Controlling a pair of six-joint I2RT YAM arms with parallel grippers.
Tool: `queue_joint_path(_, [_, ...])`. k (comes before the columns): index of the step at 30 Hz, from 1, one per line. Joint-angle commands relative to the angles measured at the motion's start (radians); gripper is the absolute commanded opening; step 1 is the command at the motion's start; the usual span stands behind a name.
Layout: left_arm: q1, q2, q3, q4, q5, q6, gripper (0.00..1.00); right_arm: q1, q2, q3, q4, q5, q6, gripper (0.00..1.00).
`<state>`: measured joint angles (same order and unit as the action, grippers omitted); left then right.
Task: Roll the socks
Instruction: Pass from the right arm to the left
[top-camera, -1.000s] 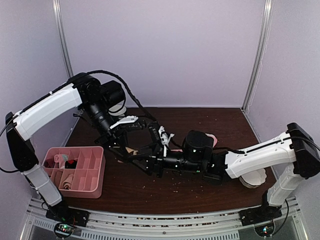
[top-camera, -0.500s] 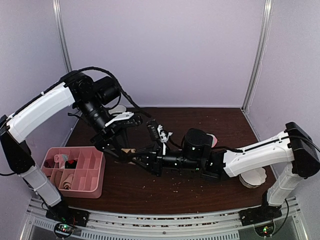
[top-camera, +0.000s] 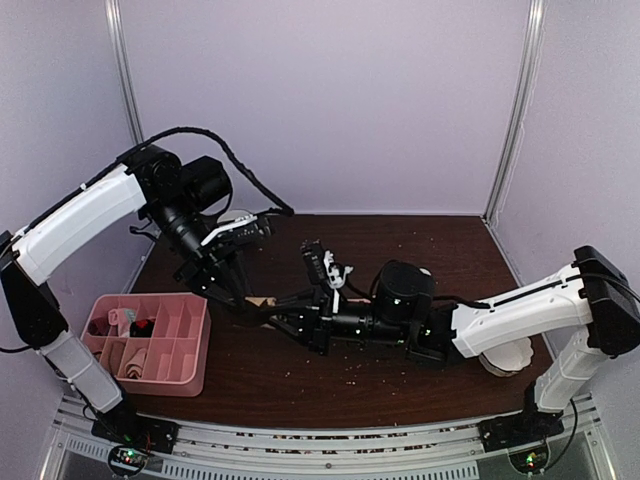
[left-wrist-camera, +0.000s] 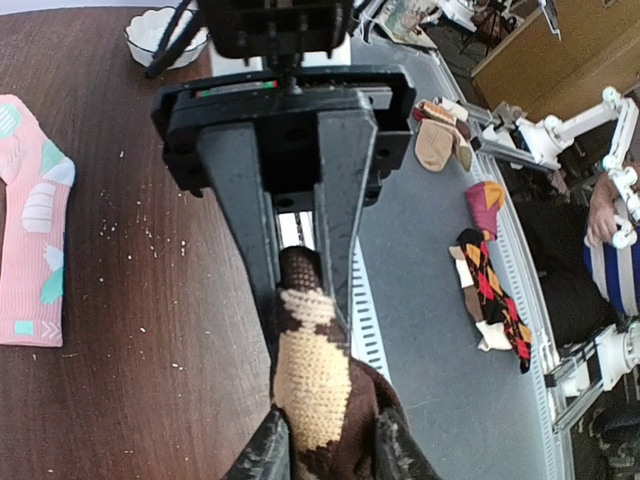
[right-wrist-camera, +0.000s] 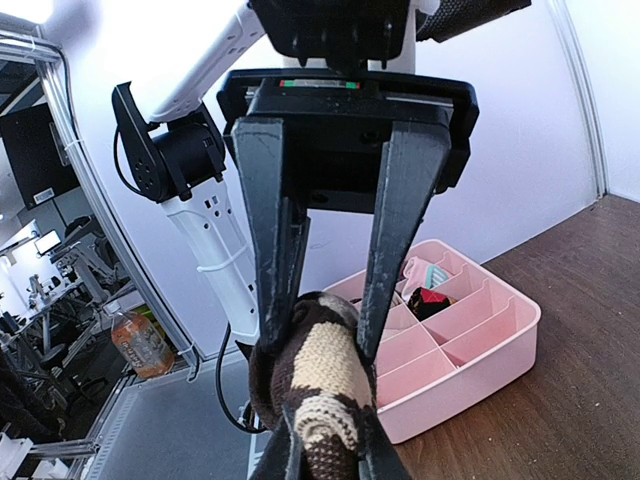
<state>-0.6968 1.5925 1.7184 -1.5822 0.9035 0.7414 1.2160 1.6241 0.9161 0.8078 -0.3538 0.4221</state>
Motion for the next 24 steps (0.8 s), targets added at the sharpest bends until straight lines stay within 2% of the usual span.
queue_joint_path(1, [0.019,-0.023,-0.021,-0.052,0.053,0.008,0.27,-0.01,-0.04,-0.019,0.054,0.061,-0.012,0.0])
queue_joint_path(8, [0.019,-0.022,-0.057,-0.04,0.016,-0.012,0.43,-0.007,-0.03,-0.012,0.071,0.065,-0.015,0.0])
queue_joint_path(13, [0.019,-0.024,-0.081,-0.024,-0.001,-0.025,0.48,-0.004,-0.012,-0.005,0.089,0.072,-0.009,0.0])
queue_joint_path(15, [0.019,-0.029,-0.091,-0.005,-0.01,-0.041,0.48,-0.004,-0.006,-0.002,0.099,0.071,-0.003,0.0])
queue_joint_path(18, [0.019,-0.043,-0.108,0.053,-0.032,-0.082,0.36,0.001,0.005,-0.004,0.129,0.078,0.007,0.0])
queue_joint_path(24, [0.019,-0.037,-0.104,0.057,-0.011,-0.087,0.37,0.016,0.033,0.012,0.163,0.103,0.01,0.0])
